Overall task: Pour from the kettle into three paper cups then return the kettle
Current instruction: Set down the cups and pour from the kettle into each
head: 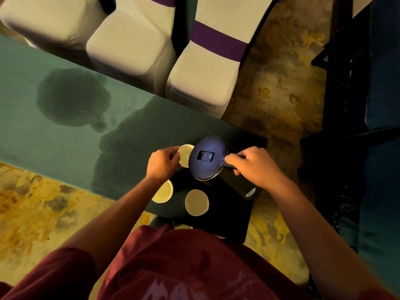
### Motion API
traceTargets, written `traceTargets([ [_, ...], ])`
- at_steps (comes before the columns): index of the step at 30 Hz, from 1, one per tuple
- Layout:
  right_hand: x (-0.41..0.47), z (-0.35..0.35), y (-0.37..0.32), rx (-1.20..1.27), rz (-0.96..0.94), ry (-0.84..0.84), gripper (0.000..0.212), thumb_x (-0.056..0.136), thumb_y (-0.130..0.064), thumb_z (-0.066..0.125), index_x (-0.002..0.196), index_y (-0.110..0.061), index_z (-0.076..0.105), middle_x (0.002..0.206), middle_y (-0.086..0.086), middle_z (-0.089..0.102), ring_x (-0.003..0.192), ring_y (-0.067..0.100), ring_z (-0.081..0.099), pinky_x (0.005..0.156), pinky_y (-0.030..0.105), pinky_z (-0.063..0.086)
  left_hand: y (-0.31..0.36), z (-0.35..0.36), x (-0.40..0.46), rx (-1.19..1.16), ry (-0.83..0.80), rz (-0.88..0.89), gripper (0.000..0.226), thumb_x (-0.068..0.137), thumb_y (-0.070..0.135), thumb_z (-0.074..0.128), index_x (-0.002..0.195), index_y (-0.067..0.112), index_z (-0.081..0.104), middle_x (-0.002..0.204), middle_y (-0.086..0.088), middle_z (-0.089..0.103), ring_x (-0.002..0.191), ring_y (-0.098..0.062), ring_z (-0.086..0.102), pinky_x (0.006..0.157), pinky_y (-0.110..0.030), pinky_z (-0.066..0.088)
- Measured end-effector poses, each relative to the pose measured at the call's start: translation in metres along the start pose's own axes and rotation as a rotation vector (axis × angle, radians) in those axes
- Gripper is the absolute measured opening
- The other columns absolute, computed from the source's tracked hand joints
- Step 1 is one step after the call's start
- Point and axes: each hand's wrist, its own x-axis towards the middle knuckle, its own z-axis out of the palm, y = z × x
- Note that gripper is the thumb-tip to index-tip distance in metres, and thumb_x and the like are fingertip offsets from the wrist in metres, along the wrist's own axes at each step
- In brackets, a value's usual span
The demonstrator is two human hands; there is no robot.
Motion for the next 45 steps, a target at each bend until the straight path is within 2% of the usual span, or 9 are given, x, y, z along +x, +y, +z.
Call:
traceTargets([
  [9, 0.001, -0.001, -0.002, -0.020, 0.001, 0.006, 0.046, 0.092, -0.039, 0.057, 0.066, -0.005, 0.073, 0.054, -0.002, 0.063, 0.050, 0.008, 0.052, 0.054, 0.027, 0.033, 0.000, 0.000, 0.001, -0.016, -0.006, -0.015, 0.033, 0.099, 0.025, 0.056, 0.130, 0.019, 0.064, 0.091, -0.001, 0.075, 0.074, -0.005, 0.071, 0.070, -0.027, 0.059],
  [19, 0.003, -0.001, 0.000, -0.003, -0.008, 0.021, 0.045, 0.091, -0.039, 0.057, 0.066, -0.005, 0.074, 0.067, 0.005, 0.074, 0.056, 0.012, 0.056, 0.056, 0.029, 0.037, 0.000, 0.000, 0.002, -0.034, -0.007, -0.013, 0.032, 0.099, 0.022, 0.056, 0.130, 0.018, 0.064, 0.092, -0.001, 0.074, 0.074, -0.005, 0.070, 0.071, -0.024, 0.058],
  [23, 0.001, 0.000, 0.005, 0.008, -0.012, 0.020, 0.045, 0.092, -0.039, 0.057, 0.067, -0.006, 0.074, 0.065, 0.004, 0.072, 0.055, 0.010, 0.055, 0.055, 0.028, 0.035, 0.001, -0.001, 0.001, -0.015, -0.014, -0.009, 0.033, 0.100, 0.023, 0.056, 0.132, 0.018, 0.063, 0.096, -0.002, 0.074, 0.076, -0.006, 0.069, 0.075, -0.028, 0.060],
  [29, -0.006, 0.000, 0.014, 0.067, -0.002, 0.006, 0.043, 0.093, -0.039, 0.058, 0.075, -0.005, 0.075, 0.074, 0.008, 0.073, 0.059, 0.012, 0.056, 0.057, 0.028, 0.037, 0.001, -0.001, 0.002, 0.002, -0.028, -0.019, 0.034, 0.100, 0.024, 0.055, 0.133, 0.019, 0.062, 0.098, -0.004, 0.074, 0.079, -0.010, 0.071, 0.077, -0.032, 0.060],
  [33, -0.011, 0.003, 0.018, 0.088, -0.006, 0.013, 0.043, 0.092, -0.041, 0.058, 0.073, -0.006, 0.074, 0.066, 0.003, 0.068, 0.058, 0.012, 0.055, 0.058, 0.032, 0.039, 0.001, -0.001, 0.003, 0.039, -0.031, -0.017, 0.033, 0.100, 0.024, 0.056, 0.131, 0.017, 0.063, 0.098, -0.007, 0.074, 0.083, -0.018, 0.071, 0.081, -0.040, 0.061],
  [39, -0.016, 0.006, 0.018, 0.087, -0.004, 0.033, 0.044, 0.092, -0.040, 0.057, 0.067, -0.007, 0.072, 0.061, -0.001, 0.065, 0.056, 0.011, 0.054, 0.057, 0.031, 0.038, 0.003, -0.002, 0.000, 0.045, -0.046, -0.041, 0.034, 0.100, 0.026, 0.055, 0.133, 0.018, 0.061, 0.102, -0.007, 0.074, 0.090, -0.020, 0.071, 0.083, -0.042, 0.061],
  [45, -0.017, 0.007, 0.016, 0.081, -0.025, 0.054, 0.046, 0.092, -0.039, 0.056, 0.069, -0.002, 0.072, 0.056, -0.003, 0.061, 0.053, 0.011, 0.052, 0.057, 0.031, 0.038, 0.005, -0.002, -0.008, 0.022, 0.005, -0.046, 0.031, 0.101, 0.029, 0.051, 0.125, 0.017, 0.066, 0.085, -0.002, 0.073, 0.074, -0.011, 0.070, 0.070, -0.030, 0.058],
])
